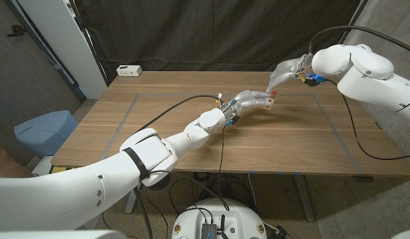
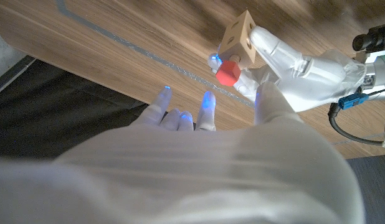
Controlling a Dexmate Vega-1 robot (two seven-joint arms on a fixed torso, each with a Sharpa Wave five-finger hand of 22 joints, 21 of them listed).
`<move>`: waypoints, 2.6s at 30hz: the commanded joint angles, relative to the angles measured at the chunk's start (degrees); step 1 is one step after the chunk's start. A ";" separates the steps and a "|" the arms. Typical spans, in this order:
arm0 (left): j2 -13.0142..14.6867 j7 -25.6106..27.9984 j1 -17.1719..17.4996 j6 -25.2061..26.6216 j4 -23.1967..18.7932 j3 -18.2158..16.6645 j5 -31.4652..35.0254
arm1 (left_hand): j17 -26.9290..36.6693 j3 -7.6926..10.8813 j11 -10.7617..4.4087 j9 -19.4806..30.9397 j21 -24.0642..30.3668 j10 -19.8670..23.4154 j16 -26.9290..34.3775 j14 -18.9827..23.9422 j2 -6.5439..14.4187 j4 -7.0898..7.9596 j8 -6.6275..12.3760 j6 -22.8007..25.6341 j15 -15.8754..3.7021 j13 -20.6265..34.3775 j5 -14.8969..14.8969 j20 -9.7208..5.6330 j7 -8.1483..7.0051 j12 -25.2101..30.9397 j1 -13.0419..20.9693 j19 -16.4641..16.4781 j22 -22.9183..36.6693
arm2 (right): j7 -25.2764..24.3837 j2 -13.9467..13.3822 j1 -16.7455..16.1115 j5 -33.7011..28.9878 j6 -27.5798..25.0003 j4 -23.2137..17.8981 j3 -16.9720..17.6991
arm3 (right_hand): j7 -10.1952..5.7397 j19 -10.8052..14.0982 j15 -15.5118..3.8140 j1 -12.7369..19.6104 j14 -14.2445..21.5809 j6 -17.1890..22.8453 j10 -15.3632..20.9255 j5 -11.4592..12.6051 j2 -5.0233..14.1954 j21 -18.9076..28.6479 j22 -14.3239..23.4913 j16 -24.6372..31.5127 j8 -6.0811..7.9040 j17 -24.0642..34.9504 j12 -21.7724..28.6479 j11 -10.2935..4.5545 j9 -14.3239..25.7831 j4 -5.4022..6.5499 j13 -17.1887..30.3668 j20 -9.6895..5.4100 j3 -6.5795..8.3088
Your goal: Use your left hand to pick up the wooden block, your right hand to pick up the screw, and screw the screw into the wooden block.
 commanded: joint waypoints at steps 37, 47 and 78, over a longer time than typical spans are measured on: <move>-0.28 -0.28 -0.11 0.09 0.31 0.20 0.13 | 0.16 0.84 -0.02 0.14 0.07 0.43 -0.20 0.38 1.11 0.60 0.36 2.83 -5.09 0.35 0.34 0.22 0.65 0.46 -0.22 0.18 0.10 | 3.80 -0.88 -0.42 -4.19 2.95 1.15 0.56 | -4.80 -1.79 -1.33 6.43 -2.18 1.79 -2.39 0.12 -1.94 0.32 0.16 0.20 -0.52 0.34 0.37 -2.20 0.57 -0.59 0.30 0.05 2.61; -0.26 -0.14 -0.03 0.01 0.11 0.30 0.26 | 0.16 0.86 -0.04 0.14 0.05 0.49 -0.20 0.40 1.10 0.57 0.31 2.75 -5.17 0.36 0.34 0.18 0.62 0.48 -0.18 0.16 0.10 | 3.42 -0.81 -0.81 -4.09 3.62 1.34 1.03 | -5.30 -1.40 -1.73 7.56 -1.98 3.79 -2.11 0.17 -1.91 0.49 0.17 0.40 0.29 0.43 0.57 -2.44 0.76 -0.54 0.32 -0.46 3.26; -0.19 -0.28 0.17 0.03 -0.27 0.31 0.36 | 0.17 0.86 -0.03 0.14 0.05 0.52 -0.22 0.50 1.07 0.66 0.31 2.84 -5.11 0.40 0.34 0.20 0.56 0.47 -0.40 0.19 0.10 | 1.95 -0.42 -1.69 -3.47 4.71 1.87 1.54 | -4.92 -0.11 -2.82 9.61 -0.56 12.16 0.33 0.05 -1.51 0.75 0.18 1.13 4.90 0.86 1.37 -2.70 2.41 0.02 0.36 -1.69 4.93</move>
